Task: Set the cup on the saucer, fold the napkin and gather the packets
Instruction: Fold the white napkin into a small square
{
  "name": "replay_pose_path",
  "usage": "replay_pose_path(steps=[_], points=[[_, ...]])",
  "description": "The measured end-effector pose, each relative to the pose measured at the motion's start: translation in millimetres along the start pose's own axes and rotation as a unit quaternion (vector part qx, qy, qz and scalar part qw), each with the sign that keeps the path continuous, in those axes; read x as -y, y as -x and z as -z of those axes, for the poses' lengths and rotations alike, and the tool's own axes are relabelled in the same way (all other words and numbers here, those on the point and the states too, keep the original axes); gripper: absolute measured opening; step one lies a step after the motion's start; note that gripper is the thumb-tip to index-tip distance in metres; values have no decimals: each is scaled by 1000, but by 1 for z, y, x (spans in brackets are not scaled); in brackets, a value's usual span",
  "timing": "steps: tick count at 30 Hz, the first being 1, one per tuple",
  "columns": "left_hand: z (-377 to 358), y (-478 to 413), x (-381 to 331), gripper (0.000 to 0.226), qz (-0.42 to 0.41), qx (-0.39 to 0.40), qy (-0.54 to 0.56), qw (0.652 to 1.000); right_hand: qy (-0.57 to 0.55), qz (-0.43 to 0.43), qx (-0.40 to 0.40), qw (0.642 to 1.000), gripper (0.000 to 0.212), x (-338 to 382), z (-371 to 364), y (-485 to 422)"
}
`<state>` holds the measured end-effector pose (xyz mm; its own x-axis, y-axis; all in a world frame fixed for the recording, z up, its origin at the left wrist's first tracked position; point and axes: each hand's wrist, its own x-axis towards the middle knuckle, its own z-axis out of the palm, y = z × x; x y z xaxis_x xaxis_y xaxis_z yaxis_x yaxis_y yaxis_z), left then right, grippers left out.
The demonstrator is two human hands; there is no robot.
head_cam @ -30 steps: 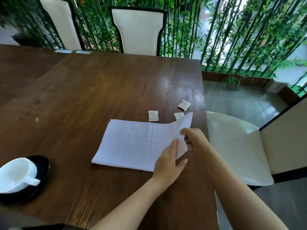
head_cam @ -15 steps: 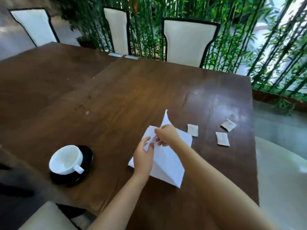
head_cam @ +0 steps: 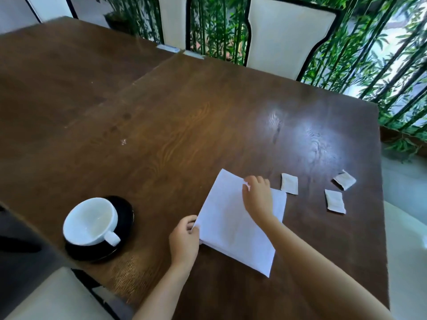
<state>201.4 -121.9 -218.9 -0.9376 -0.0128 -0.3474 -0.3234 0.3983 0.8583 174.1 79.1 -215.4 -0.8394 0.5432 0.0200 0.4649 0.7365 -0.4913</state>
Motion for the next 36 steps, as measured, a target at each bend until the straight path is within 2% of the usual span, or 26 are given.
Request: replay_pose_path(steps=[2,5,12,15,19,21,26,30,34,36], points=[[0,0,0,22,-50,-9,-65,997,81,18,-1,997,28,-10,-1,-12],[0,0,2,22,-101,-21,-149,983,119,45,29,991,29,-20,-8,-20],[3,-3,4,25,-106,-15,-168,980,35,68,38,996,28,-22,-16,-33],[4,-2,5,28,-117,-7,-184,976,31,129,85,988,35,-12,-16,-48],[4,-2,7,29,-125,-3,-192,973,58,199,198,958,55,4,-18,-71],[4,-3,7,28,-117,-3,-184,976,71,215,228,947,51,10,-19,-81],[4,-7,7,26,-113,-9,-177,978,65,262,226,936,27,15,-17,-96],[3,-7,9,26,-115,-12,-179,977,66,241,277,928,16,16,-17,-105],[3,-6,10,28,-109,-17,-177,978,23,155,279,948,18,11,-17,-113],[4,-6,10,28,-106,-16,-176,979,10,140,285,948,20,9,-17,-117]])
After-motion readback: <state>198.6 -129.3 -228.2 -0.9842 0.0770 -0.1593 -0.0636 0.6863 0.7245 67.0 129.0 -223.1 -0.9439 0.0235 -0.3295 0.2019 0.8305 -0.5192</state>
